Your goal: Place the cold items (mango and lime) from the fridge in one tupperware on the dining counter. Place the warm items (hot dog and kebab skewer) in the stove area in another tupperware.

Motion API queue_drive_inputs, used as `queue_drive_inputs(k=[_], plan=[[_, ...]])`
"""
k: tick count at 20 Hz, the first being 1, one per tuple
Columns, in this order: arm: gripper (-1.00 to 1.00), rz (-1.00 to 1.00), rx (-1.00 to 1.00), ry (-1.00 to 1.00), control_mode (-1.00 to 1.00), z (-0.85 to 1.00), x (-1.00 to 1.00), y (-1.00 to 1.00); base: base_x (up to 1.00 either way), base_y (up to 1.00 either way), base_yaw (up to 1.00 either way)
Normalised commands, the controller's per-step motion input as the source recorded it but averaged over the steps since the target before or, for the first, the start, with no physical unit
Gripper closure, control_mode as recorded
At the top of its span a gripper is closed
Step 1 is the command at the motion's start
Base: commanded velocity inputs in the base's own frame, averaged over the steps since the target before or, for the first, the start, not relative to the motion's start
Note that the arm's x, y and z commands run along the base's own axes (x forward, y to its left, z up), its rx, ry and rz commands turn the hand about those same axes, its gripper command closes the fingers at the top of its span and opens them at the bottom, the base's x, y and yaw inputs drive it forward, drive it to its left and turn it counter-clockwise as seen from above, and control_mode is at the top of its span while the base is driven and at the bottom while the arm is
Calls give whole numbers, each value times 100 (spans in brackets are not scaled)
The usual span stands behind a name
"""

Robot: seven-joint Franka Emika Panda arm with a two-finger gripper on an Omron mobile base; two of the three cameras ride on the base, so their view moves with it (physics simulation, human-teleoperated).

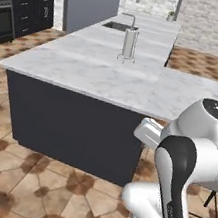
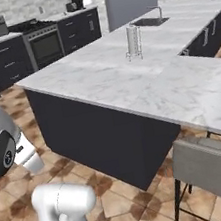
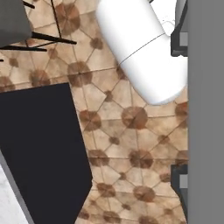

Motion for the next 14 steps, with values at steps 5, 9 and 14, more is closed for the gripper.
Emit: queue_drive_inputs(k=[5,9,14], plan=[[-100,0,0,0,100,0,0,0,74,100,-27],[-100,0,0,0,100,0,0,0,72,100,-26],[-100,0,0,0,100,0,0,0,73,100,-26]])
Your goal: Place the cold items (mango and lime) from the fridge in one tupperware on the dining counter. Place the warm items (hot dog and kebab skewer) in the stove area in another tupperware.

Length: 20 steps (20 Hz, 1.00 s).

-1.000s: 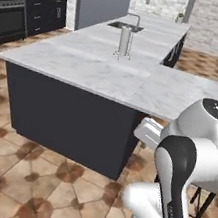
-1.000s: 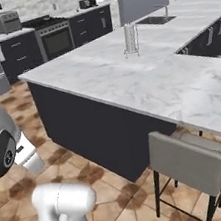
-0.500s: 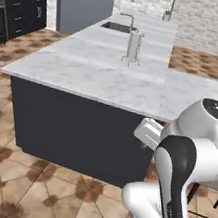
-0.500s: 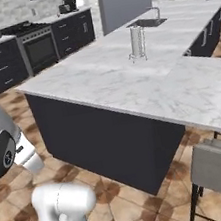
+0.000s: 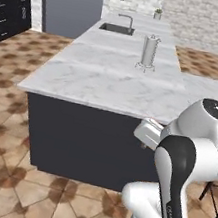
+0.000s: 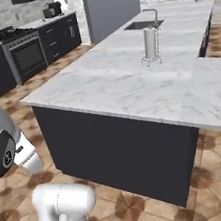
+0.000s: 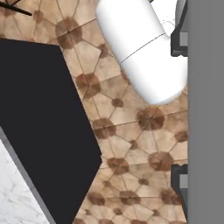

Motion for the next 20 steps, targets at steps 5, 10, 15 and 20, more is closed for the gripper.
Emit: queue_drive_inputs(k=[5,10,15,20], plan=[[-100,0,0,0,100,0,0,0,73,100,-26],[-100,0,0,0,100,0,0,0,72,100,-26],[-100,0,0,0,100,0,0,0,71,100,-26],[-100,0,0,0,100,0,0,0,72,100,-28]])
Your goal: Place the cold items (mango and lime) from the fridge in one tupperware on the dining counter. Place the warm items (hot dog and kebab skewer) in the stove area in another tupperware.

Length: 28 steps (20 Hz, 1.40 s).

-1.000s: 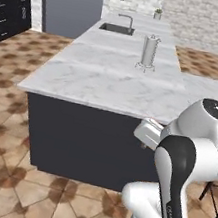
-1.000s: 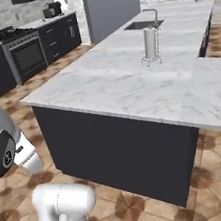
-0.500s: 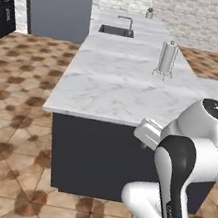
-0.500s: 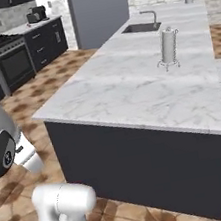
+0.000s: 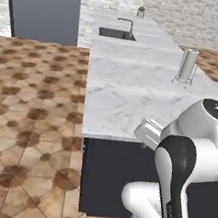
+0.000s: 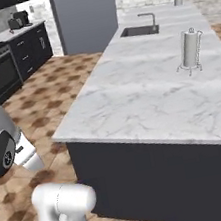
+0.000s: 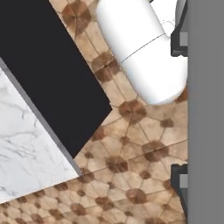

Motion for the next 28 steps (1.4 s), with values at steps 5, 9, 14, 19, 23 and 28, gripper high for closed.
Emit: queue_drive_inputs(k=[5,9,14,19,23,28], plan=[[-100,0,0,0,100,0,0,0,71,100,-27],[-100,0,0,0,100,0,0,0,65,100,-24],[-100,0,0,0,100,0,0,0,62,100,-22],[-100,0,0,0,100,0,0,0,66,100,-24],[-100,0,0,0,100,0,0,0,72,100,-27],[-100,0,0,0,100,0,0,0,83,100,-30]])
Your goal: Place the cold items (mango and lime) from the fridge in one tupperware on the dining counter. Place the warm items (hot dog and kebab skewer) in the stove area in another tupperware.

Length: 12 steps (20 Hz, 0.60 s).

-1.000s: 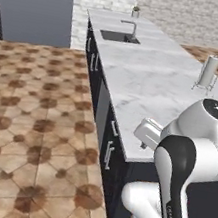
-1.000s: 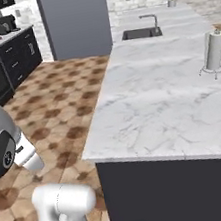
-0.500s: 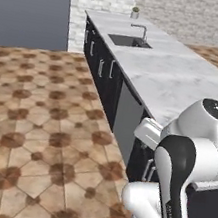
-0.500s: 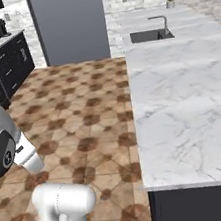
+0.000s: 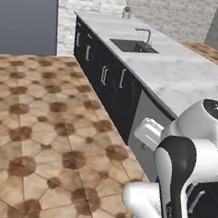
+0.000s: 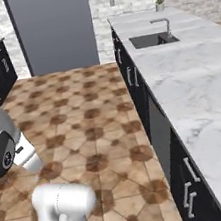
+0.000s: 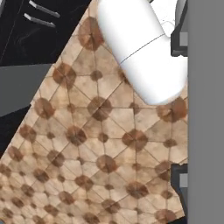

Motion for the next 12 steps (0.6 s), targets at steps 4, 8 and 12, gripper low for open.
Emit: queue_drive_inputs(k=[4,8,12], plan=[[-100,0,0,0,100,0,0,0,88,100,-26],[-100,0,0,0,100,0,0,0,93,100,-15],[-100,0,0,0,100,0,0,0,95,100,-5]])
